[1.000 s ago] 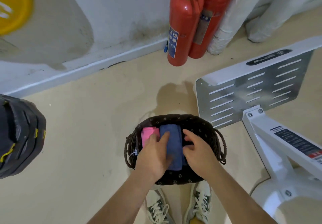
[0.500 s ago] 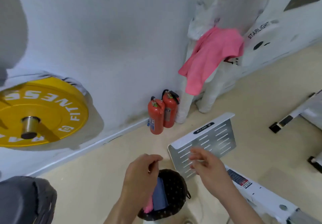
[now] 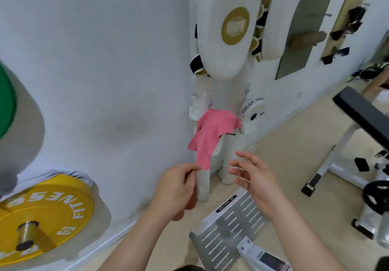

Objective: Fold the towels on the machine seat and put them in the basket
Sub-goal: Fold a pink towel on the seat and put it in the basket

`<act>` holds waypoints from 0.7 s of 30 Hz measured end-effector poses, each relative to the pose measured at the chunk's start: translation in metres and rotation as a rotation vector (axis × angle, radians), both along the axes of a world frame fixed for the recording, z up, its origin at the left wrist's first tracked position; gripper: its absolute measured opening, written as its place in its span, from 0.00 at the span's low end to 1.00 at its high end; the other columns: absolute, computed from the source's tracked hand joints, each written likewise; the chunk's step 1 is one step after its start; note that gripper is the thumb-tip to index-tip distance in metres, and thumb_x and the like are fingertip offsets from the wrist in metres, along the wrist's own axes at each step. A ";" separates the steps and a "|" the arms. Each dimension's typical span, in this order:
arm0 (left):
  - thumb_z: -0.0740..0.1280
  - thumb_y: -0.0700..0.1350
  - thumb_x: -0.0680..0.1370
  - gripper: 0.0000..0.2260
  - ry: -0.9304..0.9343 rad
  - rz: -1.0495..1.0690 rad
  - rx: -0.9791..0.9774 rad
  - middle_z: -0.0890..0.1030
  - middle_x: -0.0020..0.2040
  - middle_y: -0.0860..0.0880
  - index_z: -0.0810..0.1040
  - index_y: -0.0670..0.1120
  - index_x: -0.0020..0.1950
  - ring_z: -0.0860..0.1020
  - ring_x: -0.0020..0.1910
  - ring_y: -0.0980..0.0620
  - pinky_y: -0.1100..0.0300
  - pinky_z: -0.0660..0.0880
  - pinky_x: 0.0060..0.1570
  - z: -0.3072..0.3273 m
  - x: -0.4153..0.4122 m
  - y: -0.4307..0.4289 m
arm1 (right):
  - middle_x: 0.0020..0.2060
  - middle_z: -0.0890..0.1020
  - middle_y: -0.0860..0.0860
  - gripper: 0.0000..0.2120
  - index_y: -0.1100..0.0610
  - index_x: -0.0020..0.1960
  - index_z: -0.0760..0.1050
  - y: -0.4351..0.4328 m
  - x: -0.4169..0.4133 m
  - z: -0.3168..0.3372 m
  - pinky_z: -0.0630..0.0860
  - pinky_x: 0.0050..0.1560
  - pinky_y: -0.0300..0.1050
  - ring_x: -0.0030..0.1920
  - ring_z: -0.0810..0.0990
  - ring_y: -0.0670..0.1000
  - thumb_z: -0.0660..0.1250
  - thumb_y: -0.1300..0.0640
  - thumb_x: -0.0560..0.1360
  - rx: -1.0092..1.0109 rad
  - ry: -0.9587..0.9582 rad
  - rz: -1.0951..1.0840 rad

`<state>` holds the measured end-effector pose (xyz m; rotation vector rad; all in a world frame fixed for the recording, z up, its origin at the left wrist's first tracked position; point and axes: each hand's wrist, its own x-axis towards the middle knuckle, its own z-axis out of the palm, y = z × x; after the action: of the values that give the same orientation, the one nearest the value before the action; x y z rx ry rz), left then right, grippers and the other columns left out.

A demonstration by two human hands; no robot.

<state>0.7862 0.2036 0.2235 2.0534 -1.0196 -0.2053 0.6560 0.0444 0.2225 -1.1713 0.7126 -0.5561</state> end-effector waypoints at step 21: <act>0.58 0.48 0.78 0.30 -0.120 0.126 0.700 0.45 0.79 0.51 0.49 0.52 0.77 0.50 0.76 0.45 0.46 0.60 0.70 -0.139 0.121 -0.324 | 0.54 0.77 0.51 0.33 0.43 0.66 0.70 -0.289 0.198 -0.143 0.73 0.40 0.42 0.40 0.71 0.47 0.51 0.73 0.72 0.303 0.198 0.252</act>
<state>0.9068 -0.1204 0.0848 2.7801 -0.9674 -0.4223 0.8538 -0.2449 0.0797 -1.0189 0.7735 -0.1149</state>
